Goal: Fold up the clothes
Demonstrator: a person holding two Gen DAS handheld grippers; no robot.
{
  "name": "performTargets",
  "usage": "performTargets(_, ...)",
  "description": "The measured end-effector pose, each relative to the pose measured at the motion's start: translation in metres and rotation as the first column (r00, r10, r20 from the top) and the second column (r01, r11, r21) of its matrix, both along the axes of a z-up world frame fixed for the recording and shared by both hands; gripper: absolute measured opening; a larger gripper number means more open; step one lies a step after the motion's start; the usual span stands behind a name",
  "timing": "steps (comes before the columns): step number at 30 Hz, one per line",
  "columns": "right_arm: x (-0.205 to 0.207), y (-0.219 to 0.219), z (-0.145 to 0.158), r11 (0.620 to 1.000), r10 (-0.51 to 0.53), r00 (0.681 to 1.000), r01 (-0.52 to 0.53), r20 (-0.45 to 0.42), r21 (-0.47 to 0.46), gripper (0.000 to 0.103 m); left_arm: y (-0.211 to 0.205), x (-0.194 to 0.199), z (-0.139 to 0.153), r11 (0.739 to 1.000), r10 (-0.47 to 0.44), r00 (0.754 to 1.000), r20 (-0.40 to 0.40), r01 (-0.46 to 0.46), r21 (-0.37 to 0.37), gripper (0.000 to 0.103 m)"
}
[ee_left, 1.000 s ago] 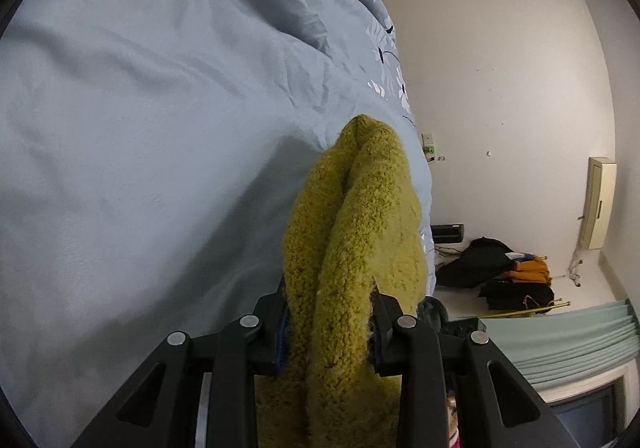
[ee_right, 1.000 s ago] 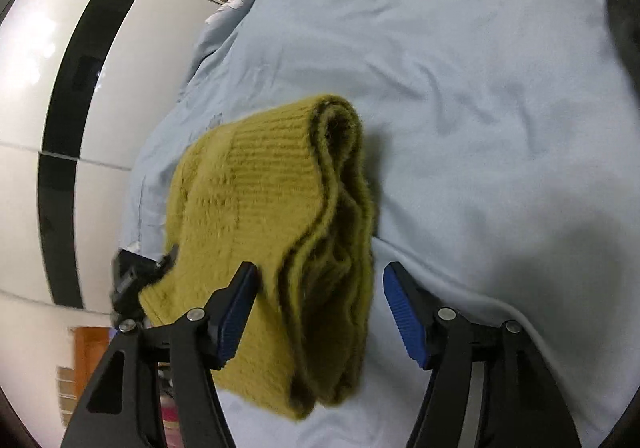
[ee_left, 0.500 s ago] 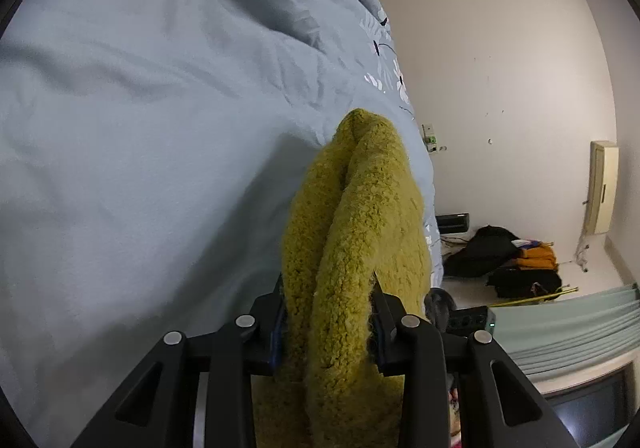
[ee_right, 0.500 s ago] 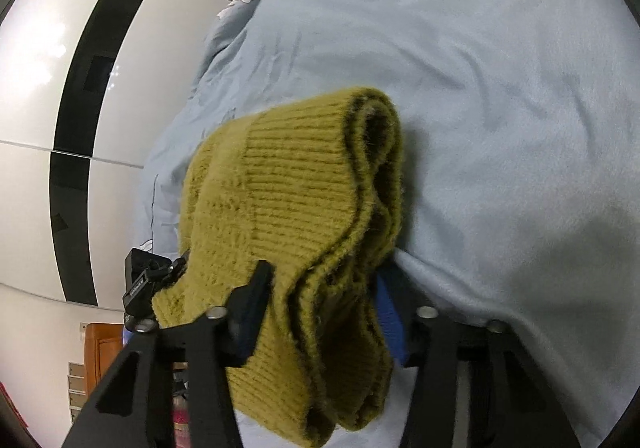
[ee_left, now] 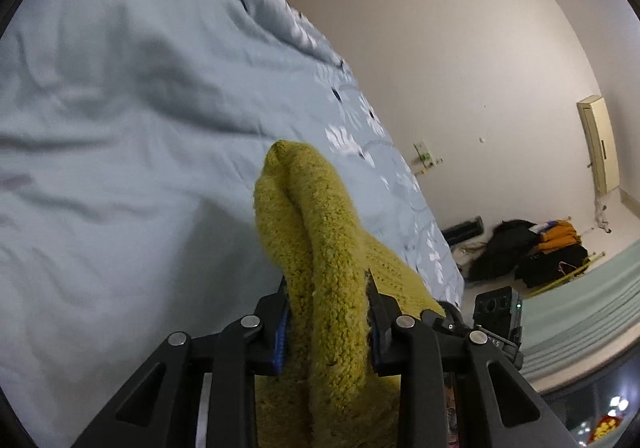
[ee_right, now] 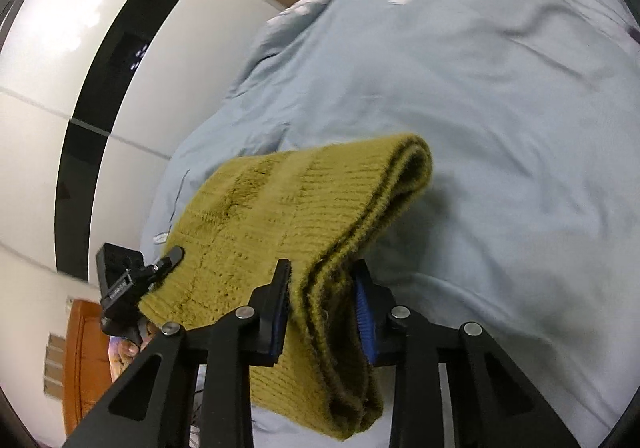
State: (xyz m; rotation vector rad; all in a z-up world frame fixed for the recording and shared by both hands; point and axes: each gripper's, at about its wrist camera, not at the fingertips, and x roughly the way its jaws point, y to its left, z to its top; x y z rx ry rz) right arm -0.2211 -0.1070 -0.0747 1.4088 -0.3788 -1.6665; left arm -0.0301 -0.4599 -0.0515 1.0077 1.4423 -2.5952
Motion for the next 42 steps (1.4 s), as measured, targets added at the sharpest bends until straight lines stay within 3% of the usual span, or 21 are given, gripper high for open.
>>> performTargets(6,0.005,-0.096,0.009,0.99,0.13,0.991,-0.131,-0.024,-0.043,0.031,-0.055,0.055,0.027,0.986,0.141,0.99,0.016,-0.139,-0.09,0.031)
performTargets(10,0.011,-0.16,0.003,0.975,0.217,0.976,-0.218,-0.027,-0.044,0.03,-0.083,0.093,0.024,0.963,0.245,0.968,0.052,-0.236,-0.129,0.031)
performTargets(12,0.014,-0.189,-0.001,0.964,0.26,0.965,-0.262,-0.039,-0.037,0.03,-0.095,0.104,0.012,0.951,0.287,0.954,0.085,-0.273,-0.146,0.031)
performTargets(16,0.021,-0.232,-0.029,0.949,0.313,0.948,-0.31,-0.061,0.055,0.022,-0.116,0.118,-0.038,0.941,0.337,0.921,0.195,-0.322,-0.106,0.031)
performTargets(19,0.027,-0.245,-0.055,0.934,0.336,0.941,-0.328,-0.036,0.14,0.015,-0.121,0.124,-0.076,0.94,0.342,0.89,0.301,-0.327,-0.1,0.031)
performTargets(21,0.03,-0.242,-0.068,0.928,0.34,0.94,-0.332,-0.018,0.169,0.015,-0.125,0.132,-0.087,0.934,0.353,0.887,0.299,-0.352,-0.059,0.032)
performTargets(24,0.024,-0.237,-0.072,0.939,0.316,0.949,-0.315,0.017,0.138,0.015,-0.129,0.137,-0.094,0.928,0.36,0.884,0.299,-0.373,-0.016,0.032)
performTargets(30,0.029,-0.245,-0.052,0.936,0.323,0.944,-0.309,-0.064,0.168,0.018,-0.123,0.139,-0.087,0.924,0.374,0.869,0.325,-0.378,-0.053,0.04)
performTargets(34,0.033,-0.25,-0.038,0.934,0.328,0.938,-0.303,-0.117,0.188,0.018,-0.114,0.149,-0.053,0.9,0.434,0.85,0.299,-0.397,-0.179,0.045)
performTargets(36,0.035,-0.252,-0.031,0.933,0.33,0.933,-0.3,-0.144,0.197,0.018,-0.103,0.141,-0.031,0.9,0.422,0.871,0.254,-0.369,-0.23,0.047)
performTargets(40,0.051,-0.266,-0.021,0.919,0.377,0.909,-0.344,-0.176,0.191,0.018,-0.071,0.104,-0.002,0.919,0.302,0.93,0.21,-0.225,-0.325,0.049)
performTargets(42,0.066,-0.277,-0.023,0.896,0.432,0.884,-0.4,-0.177,0.19,0.018,-0.056,0.08,-0.002,0.911,0.244,0.94,0.239,-0.138,-0.388,0.05)
